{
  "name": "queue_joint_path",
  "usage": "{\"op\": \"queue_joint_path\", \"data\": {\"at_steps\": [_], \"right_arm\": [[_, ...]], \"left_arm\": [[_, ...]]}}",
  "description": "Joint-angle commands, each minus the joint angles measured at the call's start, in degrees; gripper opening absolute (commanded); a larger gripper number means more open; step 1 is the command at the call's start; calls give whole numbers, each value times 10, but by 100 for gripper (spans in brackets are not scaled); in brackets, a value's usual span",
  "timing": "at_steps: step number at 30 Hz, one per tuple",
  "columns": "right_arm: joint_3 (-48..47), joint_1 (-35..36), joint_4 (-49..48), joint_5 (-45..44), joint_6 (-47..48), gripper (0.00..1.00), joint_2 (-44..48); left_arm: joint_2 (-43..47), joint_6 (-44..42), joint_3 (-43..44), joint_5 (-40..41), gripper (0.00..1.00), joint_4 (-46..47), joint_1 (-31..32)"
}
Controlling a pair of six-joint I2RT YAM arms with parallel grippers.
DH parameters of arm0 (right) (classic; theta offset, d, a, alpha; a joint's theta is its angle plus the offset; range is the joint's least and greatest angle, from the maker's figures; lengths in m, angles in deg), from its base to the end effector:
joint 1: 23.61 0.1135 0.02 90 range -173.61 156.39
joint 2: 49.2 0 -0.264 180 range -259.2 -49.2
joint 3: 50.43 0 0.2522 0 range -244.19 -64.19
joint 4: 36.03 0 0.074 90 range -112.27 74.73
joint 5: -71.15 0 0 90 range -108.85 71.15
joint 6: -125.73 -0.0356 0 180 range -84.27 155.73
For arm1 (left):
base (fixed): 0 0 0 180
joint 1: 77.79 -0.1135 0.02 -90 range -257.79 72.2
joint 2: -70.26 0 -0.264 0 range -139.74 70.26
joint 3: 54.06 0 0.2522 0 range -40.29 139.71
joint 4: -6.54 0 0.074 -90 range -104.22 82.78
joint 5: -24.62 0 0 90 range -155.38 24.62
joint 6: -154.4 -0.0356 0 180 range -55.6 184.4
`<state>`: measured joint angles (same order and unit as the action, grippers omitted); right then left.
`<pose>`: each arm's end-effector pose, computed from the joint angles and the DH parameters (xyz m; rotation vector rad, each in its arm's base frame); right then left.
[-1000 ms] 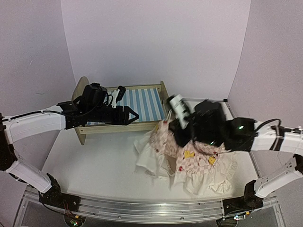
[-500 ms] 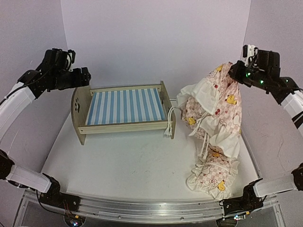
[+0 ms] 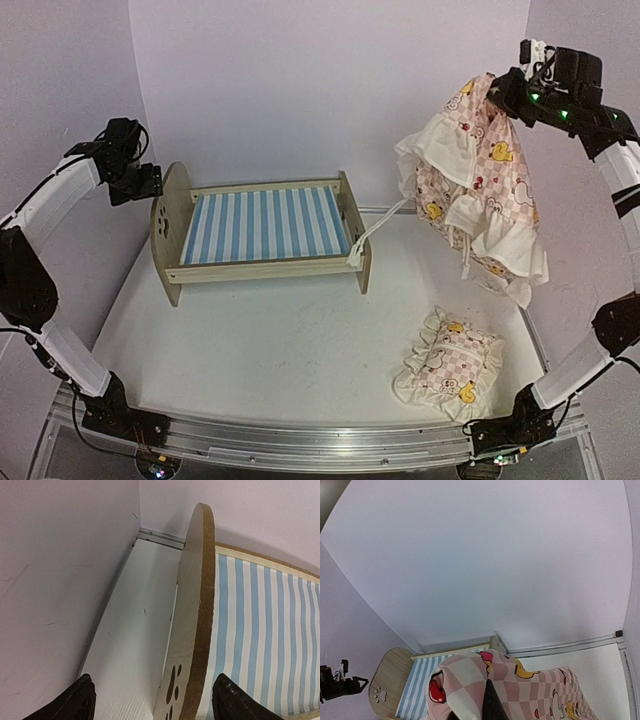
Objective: Set up the pet bed
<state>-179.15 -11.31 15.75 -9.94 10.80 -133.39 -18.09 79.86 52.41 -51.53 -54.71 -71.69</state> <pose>0.2737 0.0653 0.5392 0.0723 1.7327 0.6142 0.3304 -0.0267 0.3816 -0.3077 2.2775 0.0878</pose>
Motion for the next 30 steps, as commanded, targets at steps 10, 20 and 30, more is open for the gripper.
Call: {"op": "queue_joint_path", "data": {"at_steps": [10, 20, 30], "right_arm": [[-114, 1, -49, -41, -53, 0, -10], [-99, 9, -207, 61, -193, 0, -29], [-243, 138, -274, -1, -178, 0, -203]], "left_arm": [[5, -18, -24, -74, 34, 6, 19], [72, 2, -77, -130, 14, 6, 102], [126, 26, -106, -198, 10, 7, 138]]}}
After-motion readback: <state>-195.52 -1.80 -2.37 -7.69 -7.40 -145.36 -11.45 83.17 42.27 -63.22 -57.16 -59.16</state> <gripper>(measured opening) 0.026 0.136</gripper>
